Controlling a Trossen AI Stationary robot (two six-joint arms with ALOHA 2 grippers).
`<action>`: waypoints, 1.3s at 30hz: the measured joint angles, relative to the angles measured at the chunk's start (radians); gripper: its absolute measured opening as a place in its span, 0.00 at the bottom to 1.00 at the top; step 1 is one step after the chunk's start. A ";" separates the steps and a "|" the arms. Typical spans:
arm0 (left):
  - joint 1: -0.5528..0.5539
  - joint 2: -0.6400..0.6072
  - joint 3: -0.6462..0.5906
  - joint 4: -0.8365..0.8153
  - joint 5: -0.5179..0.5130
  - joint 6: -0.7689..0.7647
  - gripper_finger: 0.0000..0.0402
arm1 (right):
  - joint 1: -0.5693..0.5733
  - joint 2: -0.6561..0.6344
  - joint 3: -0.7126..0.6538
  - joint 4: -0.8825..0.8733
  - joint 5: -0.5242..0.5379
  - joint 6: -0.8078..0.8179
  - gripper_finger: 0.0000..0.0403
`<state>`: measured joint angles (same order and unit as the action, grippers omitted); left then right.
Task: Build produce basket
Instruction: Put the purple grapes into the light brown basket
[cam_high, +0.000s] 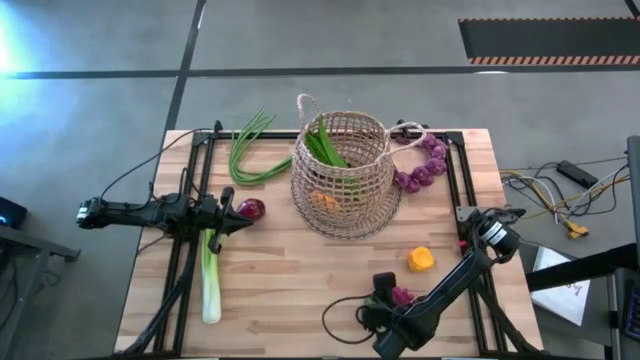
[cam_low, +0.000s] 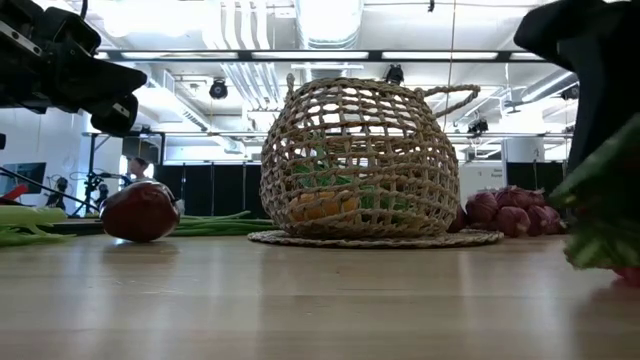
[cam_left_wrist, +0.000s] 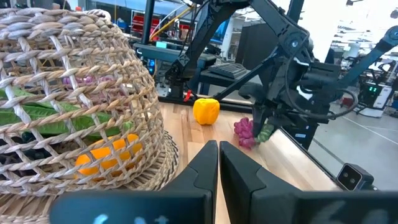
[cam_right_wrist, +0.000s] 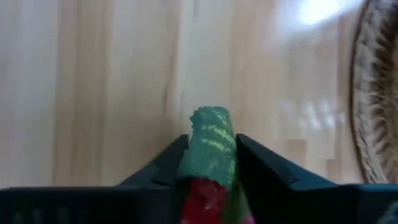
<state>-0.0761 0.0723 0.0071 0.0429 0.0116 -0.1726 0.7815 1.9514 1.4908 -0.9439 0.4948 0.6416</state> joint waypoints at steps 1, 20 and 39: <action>0.000 -0.001 0.000 0.000 0.000 0.000 0.00 | -0.001 0.000 0.008 -0.018 0.003 0.010 0.22; 0.000 0.000 0.000 0.001 0.000 0.000 0.00 | -0.042 -0.096 0.400 -0.300 0.515 -0.132 0.04; 0.000 -0.001 0.000 0.001 0.000 0.000 0.00 | -0.790 -0.115 0.793 -0.133 0.348 -0.919 0.03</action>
<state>-0.0761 0.0715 0.0071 0.0437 0.0116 -0.1725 -0.0090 1.8366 2.2834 -1.0769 0.8428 -0.2774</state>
